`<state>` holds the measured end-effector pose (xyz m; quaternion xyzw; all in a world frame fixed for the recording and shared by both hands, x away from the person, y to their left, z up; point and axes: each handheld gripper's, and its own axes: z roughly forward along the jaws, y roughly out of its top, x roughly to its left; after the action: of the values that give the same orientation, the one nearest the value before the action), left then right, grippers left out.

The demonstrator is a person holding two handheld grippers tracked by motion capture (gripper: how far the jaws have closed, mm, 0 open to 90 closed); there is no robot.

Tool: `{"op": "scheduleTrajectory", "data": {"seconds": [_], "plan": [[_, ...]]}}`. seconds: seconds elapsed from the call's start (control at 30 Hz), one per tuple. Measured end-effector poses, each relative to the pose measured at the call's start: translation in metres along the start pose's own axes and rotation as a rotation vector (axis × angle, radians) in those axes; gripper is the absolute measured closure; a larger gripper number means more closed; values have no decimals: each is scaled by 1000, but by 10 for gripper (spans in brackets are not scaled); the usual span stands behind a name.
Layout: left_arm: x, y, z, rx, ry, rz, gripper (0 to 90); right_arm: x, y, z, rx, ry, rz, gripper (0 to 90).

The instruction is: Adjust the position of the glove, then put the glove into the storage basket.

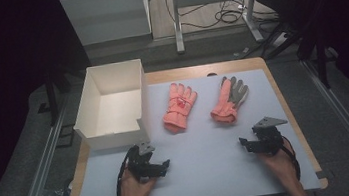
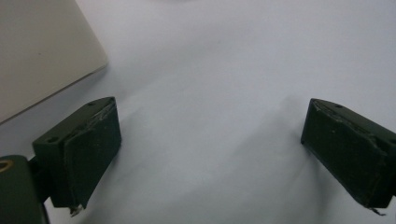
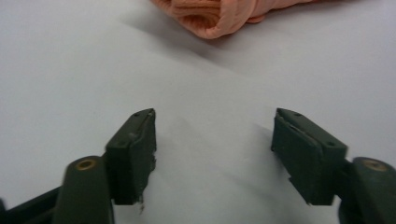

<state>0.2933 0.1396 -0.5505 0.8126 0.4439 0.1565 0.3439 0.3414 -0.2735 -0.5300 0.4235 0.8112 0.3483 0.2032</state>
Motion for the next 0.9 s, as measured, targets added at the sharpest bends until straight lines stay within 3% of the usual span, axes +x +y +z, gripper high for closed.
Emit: {"op": "scheduleTrajectory", "data": {"seconds": [0.77,0.9], "plan": [[0,0,0,0,0,1,50,0,2,0,13,4,-5,296],[0,0,0,0,0,1,50,-3,5,-1,18,-16,13,296]]}}
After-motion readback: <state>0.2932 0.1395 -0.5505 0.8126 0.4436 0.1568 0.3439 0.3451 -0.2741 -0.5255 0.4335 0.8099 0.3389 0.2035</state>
